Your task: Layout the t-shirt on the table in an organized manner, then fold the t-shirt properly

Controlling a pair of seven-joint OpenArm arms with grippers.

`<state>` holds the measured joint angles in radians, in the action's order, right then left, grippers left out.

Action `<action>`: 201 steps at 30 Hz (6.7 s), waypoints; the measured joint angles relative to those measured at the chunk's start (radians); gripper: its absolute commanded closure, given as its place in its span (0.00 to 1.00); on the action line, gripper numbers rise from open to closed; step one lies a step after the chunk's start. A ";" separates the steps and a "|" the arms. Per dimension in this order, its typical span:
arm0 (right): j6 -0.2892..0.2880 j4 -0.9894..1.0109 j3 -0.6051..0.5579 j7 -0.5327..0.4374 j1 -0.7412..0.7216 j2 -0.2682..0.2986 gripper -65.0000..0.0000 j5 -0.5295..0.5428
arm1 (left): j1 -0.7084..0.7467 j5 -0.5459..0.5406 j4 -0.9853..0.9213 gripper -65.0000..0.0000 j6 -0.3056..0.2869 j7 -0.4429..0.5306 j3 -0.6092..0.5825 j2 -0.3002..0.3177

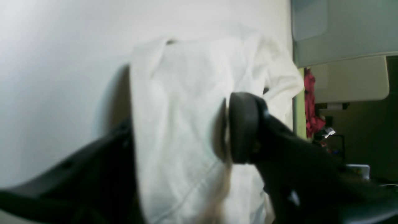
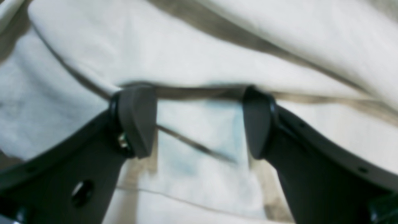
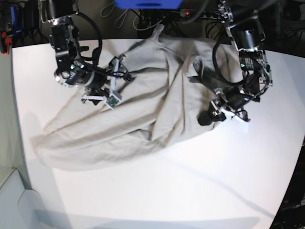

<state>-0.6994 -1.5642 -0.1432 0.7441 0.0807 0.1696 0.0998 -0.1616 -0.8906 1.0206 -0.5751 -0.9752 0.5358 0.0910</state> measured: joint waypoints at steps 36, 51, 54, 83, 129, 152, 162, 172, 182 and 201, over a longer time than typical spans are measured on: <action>0.000 -0.002 0.001 -0.013 0.013 0.011 0.32 0.006 | 0.014 0.206 0.635 0.99 0.098 -0.020 -0.311 0.025; 0.000 -0.002 -0.002 -0.013 0.013 0.013 0.32 0.006 | 0.010 0.314 0.428 0.99 0.093 -0.023 -0.076 0.044; 0.000 -0.003 -0.004 -0.012 0.013 0.012 0.32 0.006 | -0.087 0.317 0.376 0.99 0.092 -0.014 0.000 0.059; 0.001 -0.012 0.001 -0.032 0.037 0.013 0.32 0.006 | -0.259 0.306 0.131 0.02 0.096 0.046 0.094 0.212; -0.003 -0.169 0.075 0.068 0.014 0.054 0.88 -0.032 | -0.040 0.626 0.157 0.94 0.059 0.063 0.032 -0.008; -0.003 -0.169 0.118 0.090 0.019 0.085 0.88 -0.032 | -0.434 0.888 -0.111 0.94 0.050 0.163 0.039 0.183; -0.003 -0.173 0.119 0.109 0.016 0.083 0.89 -0.032 | -0.121 0.899 0.225 0.94 0.053 -0.056 0.039 0.086; -0.003 -0.173 0.115 0.109 0.014 0.083 0.89 -0.032 | -0.106 0.874 0.047 0.94 0.055 0.200 0.039 0.076; -0.003 -0.173 0.115 0.110 0.017 0.082 0.89 -0.032 | -0.238 0.861 -0.215 0.94 0.116 0.368 0.037 0.174; -0.003 -0.174 0.116 0.109 0.017 0.083 0.89 -0.032 | -0.087 0.579 0.576 0.94 0.150 -0.195 0.030 0.107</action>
<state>-0.7025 -1.7378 -0.0269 0.8536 0.0975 0.2523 0.0677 -0.2481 -0.3111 1.5967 -0.4252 -1.1698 0.5655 0.1982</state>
